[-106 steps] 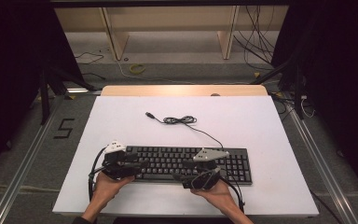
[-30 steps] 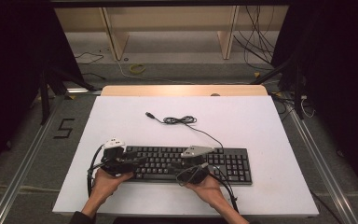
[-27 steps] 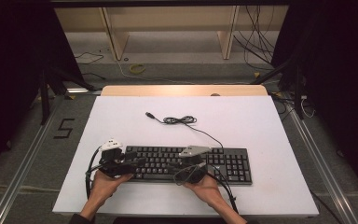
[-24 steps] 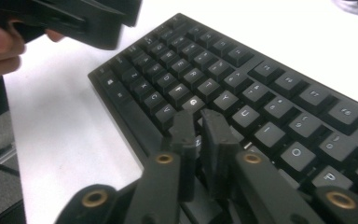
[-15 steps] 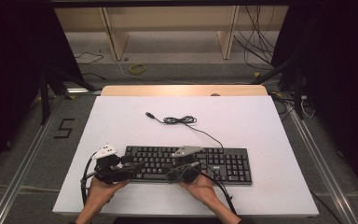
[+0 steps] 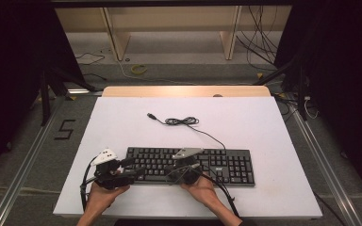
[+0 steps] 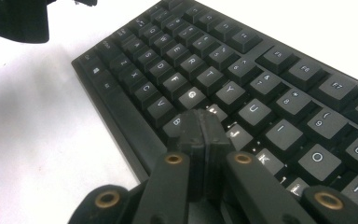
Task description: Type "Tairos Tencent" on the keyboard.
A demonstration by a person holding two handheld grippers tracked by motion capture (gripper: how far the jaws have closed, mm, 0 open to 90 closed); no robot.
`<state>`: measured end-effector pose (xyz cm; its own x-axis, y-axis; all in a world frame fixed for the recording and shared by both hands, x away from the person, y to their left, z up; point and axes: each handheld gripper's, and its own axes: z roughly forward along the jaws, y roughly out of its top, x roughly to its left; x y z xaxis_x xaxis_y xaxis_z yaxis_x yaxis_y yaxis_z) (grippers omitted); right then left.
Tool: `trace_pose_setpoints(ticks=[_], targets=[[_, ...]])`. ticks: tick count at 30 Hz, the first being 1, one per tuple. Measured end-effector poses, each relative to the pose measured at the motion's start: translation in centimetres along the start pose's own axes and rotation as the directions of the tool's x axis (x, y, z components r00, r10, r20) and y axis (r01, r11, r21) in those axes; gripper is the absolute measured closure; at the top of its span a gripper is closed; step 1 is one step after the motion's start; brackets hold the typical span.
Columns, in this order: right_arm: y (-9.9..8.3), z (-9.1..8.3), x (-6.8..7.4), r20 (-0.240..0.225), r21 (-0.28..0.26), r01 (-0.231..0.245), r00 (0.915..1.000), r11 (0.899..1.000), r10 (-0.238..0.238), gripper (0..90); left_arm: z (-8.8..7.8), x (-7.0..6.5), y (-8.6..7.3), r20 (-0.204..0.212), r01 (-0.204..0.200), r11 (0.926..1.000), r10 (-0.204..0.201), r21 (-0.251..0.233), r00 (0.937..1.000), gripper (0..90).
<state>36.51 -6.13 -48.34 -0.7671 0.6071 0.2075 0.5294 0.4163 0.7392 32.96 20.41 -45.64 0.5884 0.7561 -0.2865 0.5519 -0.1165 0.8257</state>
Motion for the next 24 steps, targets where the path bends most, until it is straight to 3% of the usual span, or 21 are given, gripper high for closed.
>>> trace_pose_setpoints(ticks=[24], targets=[[-0.28,0.28,0.18,0.017,0.004,0.007,0.9998,1.000,-0.007,90.0,0.00,0.09,-0.15,-0.014,-0.008,1.0000,0.008,0.000,0.9999,29.8]])
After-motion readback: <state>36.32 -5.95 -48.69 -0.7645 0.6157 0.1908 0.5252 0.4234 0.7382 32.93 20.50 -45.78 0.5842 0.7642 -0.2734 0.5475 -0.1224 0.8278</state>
